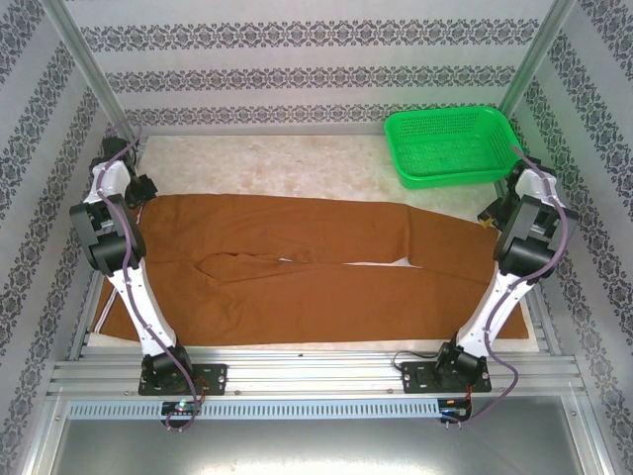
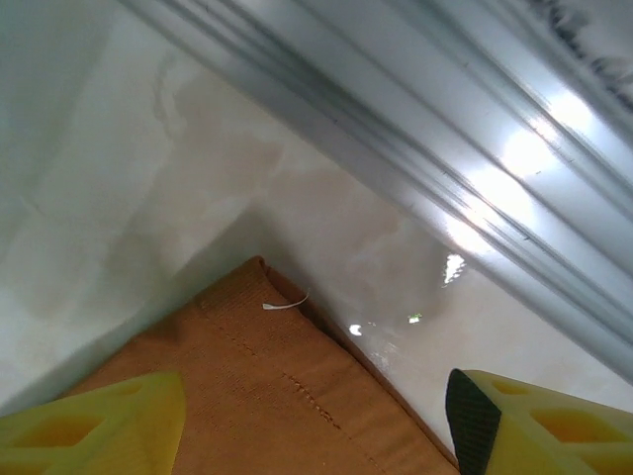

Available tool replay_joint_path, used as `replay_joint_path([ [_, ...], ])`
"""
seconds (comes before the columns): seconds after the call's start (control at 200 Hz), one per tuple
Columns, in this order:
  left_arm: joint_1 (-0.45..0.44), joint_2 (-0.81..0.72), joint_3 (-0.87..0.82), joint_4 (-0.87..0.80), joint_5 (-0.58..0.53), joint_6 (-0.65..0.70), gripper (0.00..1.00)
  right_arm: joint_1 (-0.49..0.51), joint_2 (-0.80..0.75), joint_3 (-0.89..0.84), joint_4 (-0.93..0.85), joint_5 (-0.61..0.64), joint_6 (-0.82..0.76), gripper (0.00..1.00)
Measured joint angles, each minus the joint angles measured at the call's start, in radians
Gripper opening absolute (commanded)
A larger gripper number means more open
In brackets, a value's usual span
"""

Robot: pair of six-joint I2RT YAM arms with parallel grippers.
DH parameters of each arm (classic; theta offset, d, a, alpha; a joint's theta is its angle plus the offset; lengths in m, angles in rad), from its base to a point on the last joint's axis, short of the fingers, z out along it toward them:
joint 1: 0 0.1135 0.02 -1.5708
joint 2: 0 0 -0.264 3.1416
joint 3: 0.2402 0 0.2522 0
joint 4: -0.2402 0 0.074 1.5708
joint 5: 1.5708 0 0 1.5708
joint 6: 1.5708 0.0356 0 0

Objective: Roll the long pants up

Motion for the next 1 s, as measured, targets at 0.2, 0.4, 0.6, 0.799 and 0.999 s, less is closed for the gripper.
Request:
replay_joint_path([
  [0.2,-0.003,0.001,0.000,0.000,-0.001,0.002,0.28,0.000,0.024,-0.014,0.027,-0.048,-0.006,0.24],
  [0.4,-0.013,0.006,0.000,-0.001,-0.006,0.007,0.07,0.000,0.010,-0.042,0.083,-0.098,-0.016,0.00],
  [0.6,-0.020,-0.025,-0.091,0.062,-0.054,-0.029,0.00,0.017,-0.072,-0.150,0.167,-0.081,-0.019,0.00],
  [0.799,-0.020,-0.085,-0.134,0.084,-0.090,-0.073,0.00,0.061,-0.243,-0.191,0.199,-0.016,-0.019,0.00],
  [0.999,-0.021,-0.089,-0.007,0.018,-0.103,-0.092,0.00,0.075,-0.346,-0.156,0.251,0.020,-0.020,0.00],
])
